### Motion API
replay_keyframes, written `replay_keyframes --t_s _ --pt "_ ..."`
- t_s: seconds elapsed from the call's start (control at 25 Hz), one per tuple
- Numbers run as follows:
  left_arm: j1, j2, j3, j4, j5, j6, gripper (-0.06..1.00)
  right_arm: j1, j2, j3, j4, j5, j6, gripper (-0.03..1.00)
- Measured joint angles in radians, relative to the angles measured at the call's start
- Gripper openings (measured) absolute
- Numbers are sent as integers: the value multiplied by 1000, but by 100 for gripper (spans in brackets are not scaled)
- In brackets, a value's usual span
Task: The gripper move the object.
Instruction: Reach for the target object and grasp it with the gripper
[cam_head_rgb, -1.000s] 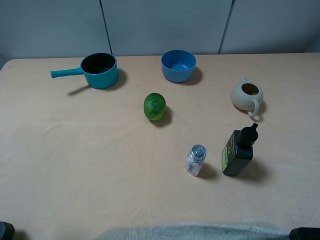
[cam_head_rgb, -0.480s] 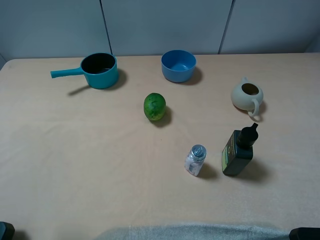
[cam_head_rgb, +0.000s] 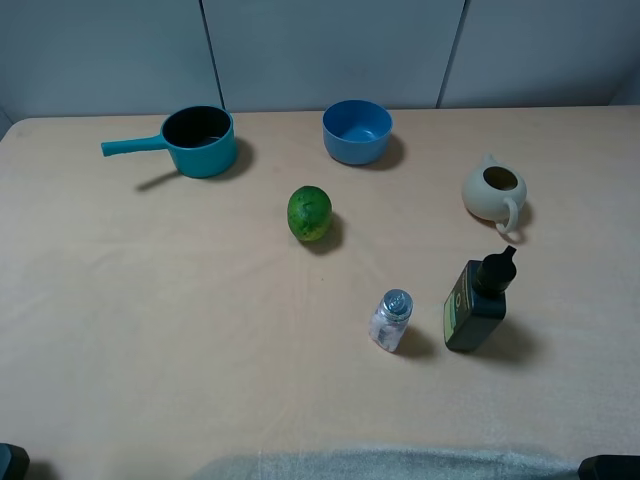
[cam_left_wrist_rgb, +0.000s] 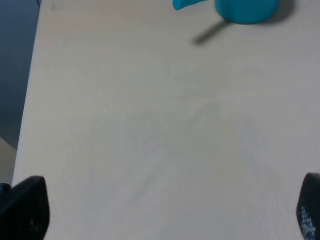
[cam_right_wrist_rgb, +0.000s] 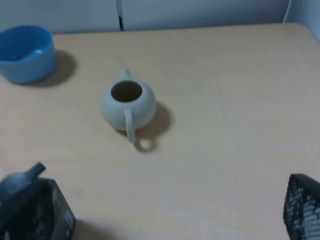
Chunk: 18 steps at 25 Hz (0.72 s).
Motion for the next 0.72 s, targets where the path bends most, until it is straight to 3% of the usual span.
replay_keyframes --t_s 0.44,0.72 --pt "0 0 0 0 0 0 99 0 353 -188 63 5 0 69" --pt "0 0 0 0 0 0 99 0 569 -341 63 103 0 69"
